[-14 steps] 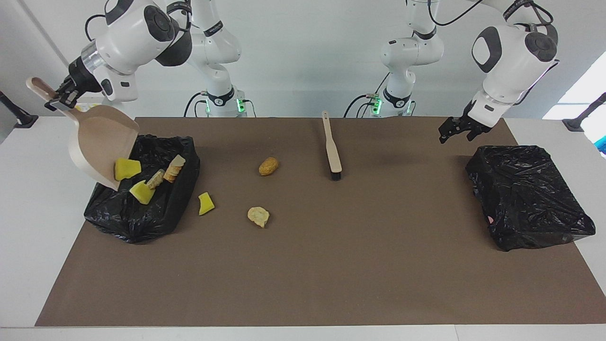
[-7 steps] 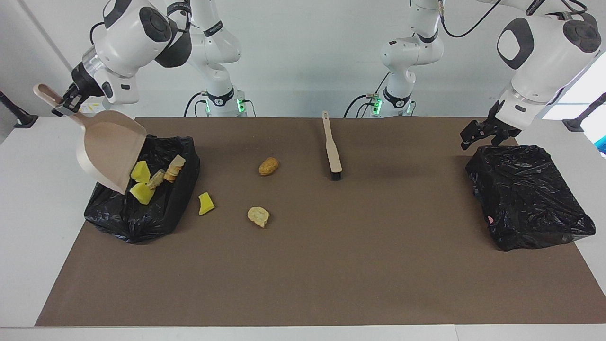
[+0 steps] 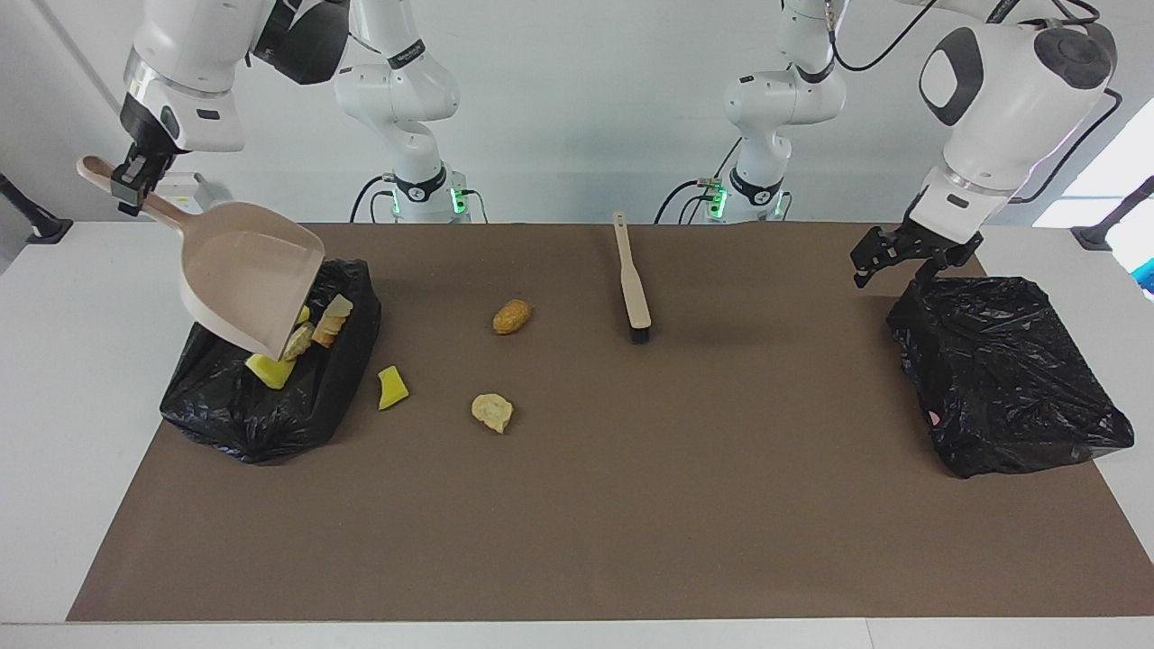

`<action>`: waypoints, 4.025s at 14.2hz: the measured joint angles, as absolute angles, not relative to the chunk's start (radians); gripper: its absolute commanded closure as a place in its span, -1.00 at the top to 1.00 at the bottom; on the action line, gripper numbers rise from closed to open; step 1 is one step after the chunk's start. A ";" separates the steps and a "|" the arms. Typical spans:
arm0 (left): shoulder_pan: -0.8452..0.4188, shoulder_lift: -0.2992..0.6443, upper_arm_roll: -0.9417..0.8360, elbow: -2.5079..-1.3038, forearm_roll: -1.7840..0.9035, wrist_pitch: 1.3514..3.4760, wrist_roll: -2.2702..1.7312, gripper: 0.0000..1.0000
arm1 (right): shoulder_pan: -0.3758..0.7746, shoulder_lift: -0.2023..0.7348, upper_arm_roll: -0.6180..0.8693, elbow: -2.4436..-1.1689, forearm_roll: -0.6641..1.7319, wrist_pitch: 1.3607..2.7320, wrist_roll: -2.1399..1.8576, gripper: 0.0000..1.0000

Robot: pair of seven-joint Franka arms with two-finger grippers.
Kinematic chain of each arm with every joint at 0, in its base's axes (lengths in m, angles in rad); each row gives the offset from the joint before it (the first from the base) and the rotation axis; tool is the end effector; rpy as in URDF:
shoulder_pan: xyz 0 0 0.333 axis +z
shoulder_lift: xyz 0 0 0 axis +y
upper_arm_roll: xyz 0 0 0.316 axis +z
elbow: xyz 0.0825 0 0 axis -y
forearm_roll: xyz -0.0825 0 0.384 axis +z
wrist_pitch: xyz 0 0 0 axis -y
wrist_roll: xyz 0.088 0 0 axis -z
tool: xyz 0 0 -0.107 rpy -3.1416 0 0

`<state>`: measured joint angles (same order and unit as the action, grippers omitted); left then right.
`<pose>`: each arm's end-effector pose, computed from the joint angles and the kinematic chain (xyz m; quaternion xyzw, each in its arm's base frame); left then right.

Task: Sweep and dump trash in bin
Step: 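Tilt the dustpan with the right gripper while the left gripper withdraws, then bring the empty dustpan back to the table center with the right gripper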

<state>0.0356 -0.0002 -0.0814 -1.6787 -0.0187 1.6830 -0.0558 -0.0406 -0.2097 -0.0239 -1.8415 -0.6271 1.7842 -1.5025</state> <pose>0.5609 -0.0275 0.5832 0.9999 0.0060 0.0018 0.0094 0.5031 -0.0843 0.6418 0.6864 0.6570 -0.1625 0.2660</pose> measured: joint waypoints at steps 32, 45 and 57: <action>0.048 -0.143 -0.072 -1.626 -0.019 1.555 -0.055 1.00 | 0.585 0.246 0.009 -1.753 -0.013 2.031 0.587 -1.00; 0.044 -0.143 -0.080 -1.626 -0.019 1.555 -0.053 1.00 | 0.665 0.602 0.006 -1.438 -0.026 2.119 0.694 1.00; 0.044 -0.143 -0.079 -1.626 -0.019 1.554 -0.053 1.00 | 0.672 0.341 0.001 -1.593 -0.011 1.959 0.694 1.00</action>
<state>0.0440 -0.1432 -0.0788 -1.6260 -0.0186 1.5544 -0.0533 0.6718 0.3406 0.0007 -1.5932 -0.0110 1.9592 0.6938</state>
